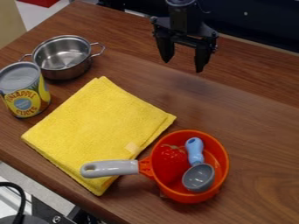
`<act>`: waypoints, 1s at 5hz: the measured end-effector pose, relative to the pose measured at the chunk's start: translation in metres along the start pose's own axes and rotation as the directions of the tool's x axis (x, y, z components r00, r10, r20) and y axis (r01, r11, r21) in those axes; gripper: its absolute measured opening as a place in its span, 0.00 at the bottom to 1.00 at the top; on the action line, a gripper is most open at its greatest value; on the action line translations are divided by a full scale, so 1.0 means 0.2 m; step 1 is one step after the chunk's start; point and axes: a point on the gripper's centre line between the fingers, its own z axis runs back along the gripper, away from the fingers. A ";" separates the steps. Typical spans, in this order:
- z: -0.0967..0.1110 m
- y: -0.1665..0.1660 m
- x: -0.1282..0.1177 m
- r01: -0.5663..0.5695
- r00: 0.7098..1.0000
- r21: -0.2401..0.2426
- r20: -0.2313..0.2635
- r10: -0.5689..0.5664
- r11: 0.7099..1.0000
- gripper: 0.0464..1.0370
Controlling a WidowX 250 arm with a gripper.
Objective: Moved the red pot to the upper right of the table
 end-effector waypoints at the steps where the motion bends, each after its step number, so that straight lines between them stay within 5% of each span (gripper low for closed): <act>1: -0.05 0.00 -0.04 0.001 0.999 -0.001 -0.040 -0.001 1.000 0.96; 2: -0.08 -0.03 -0.09 0.095 0.992 -0.026 -0.077 -0.096 0.995 0.96; 3: -0.02 -0.07 -0.15 0.249 0.965 -0.082 -0.061 -0.254 0.965 0.96; 5: 0.06 -0.13 -0.30 0.430 0.899 -0.096 -0.044 -0.436 0.898 0.96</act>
